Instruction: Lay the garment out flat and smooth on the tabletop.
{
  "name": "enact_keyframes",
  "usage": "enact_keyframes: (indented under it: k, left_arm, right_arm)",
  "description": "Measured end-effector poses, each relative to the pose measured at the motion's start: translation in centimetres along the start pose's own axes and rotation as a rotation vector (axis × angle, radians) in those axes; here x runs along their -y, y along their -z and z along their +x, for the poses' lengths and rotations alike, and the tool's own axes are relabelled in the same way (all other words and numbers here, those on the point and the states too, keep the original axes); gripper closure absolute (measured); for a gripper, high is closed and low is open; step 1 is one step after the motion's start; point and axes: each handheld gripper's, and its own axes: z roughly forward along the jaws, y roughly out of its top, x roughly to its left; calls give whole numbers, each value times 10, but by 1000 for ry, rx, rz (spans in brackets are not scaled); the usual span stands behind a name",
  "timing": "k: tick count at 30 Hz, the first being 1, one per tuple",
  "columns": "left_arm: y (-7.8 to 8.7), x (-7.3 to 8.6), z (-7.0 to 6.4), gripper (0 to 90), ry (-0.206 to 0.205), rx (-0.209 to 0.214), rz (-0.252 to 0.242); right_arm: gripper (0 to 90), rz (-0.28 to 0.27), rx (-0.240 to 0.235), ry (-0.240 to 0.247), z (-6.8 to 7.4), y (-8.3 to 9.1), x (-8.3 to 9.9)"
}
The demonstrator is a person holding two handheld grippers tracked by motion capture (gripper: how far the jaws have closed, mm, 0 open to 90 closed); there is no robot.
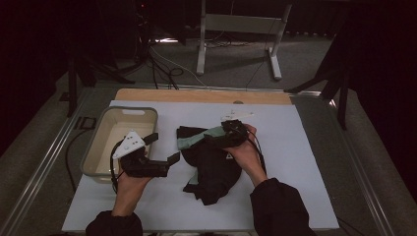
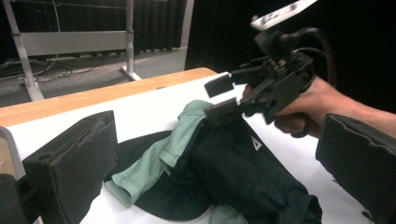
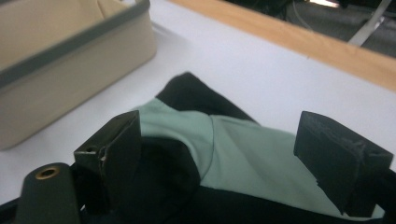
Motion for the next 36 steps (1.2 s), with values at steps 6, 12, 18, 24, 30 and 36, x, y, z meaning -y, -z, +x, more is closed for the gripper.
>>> enact_keyframes:
  k: [6,12,18,24,30,36]
  left_arm:
    - [-1,0,-1,1,-1,3,1]
    - [1,-1,-2,2,-3,6,-7]
    - [1,-2,-2,2,-1,10,-11]
    - [2,-2,-2,2,-4,8,-11]
    - [3,-3,-2,2,-3,7,-15]
    - [2,-2,-2,2,-2,9,-16]
  right_arm:
    - [233,69,25,12,3,-14,-4]
    - [364,119,44,57,12,-22,-13]
    - [521,216,62,100,18,-32,-14]
    - [789,216,84,112,17,-27,-13]
    - [810,132,163,63,-1,-7,-16]
    - [814,52,277,-12,-29,17,-15]
